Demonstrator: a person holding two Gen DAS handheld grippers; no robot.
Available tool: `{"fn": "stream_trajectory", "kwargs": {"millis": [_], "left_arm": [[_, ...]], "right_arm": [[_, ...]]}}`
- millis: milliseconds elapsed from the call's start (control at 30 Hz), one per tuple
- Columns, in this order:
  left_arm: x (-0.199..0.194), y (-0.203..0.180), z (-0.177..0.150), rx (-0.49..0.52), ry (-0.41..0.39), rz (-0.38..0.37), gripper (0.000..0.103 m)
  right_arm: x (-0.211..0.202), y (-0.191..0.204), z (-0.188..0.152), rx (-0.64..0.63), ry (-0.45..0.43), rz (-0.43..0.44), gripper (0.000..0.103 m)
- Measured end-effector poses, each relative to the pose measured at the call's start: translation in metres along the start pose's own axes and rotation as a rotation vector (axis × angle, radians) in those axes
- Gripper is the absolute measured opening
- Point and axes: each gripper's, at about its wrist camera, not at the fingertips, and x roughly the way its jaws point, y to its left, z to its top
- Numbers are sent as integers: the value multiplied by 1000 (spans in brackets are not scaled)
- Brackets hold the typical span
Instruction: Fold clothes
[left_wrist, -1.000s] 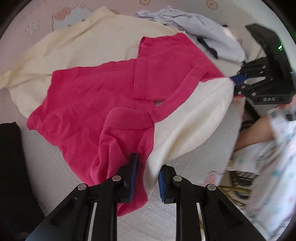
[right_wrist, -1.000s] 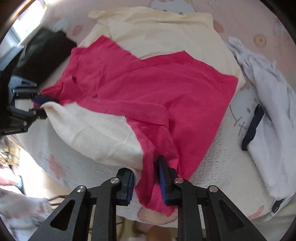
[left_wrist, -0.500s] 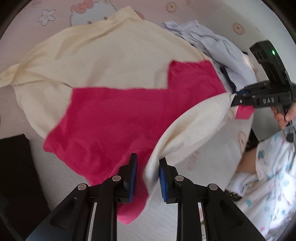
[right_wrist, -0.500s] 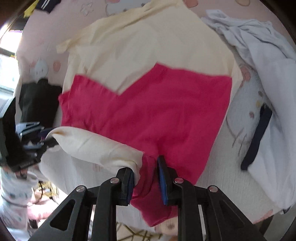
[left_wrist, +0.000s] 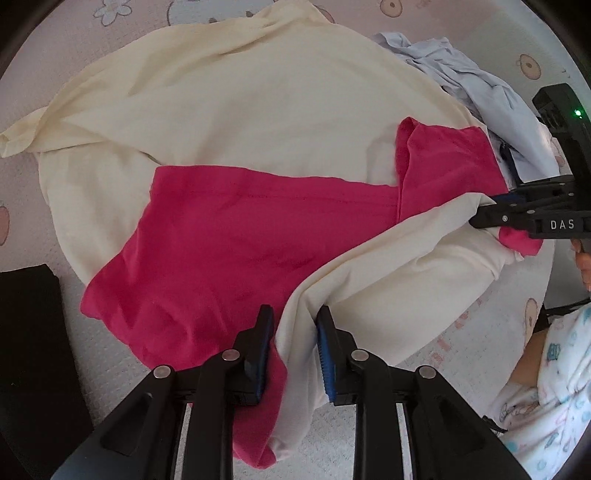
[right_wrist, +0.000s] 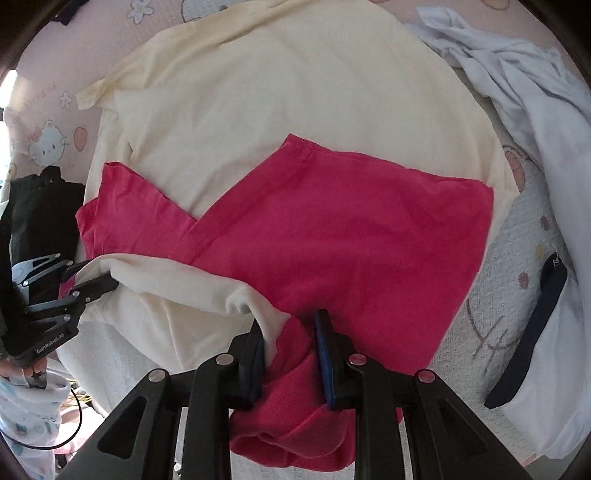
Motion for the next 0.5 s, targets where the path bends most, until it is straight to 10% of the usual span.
{"fn": "stream_trajectory", "kwargs": {"millis": [100,200,500], "left_arm": [[-9,9,-2,-63,-8,-65,29],[-31,30,-9,-185,-60,-143,81],[-85,52,-53,-298,-216,-92,85]], "right_arm": [[-15,3,-2,1,-74,-21,55],[-44,4,-6,12,-199,-12,62],[-91,-19,-49,77,-352,-23,73]]}}
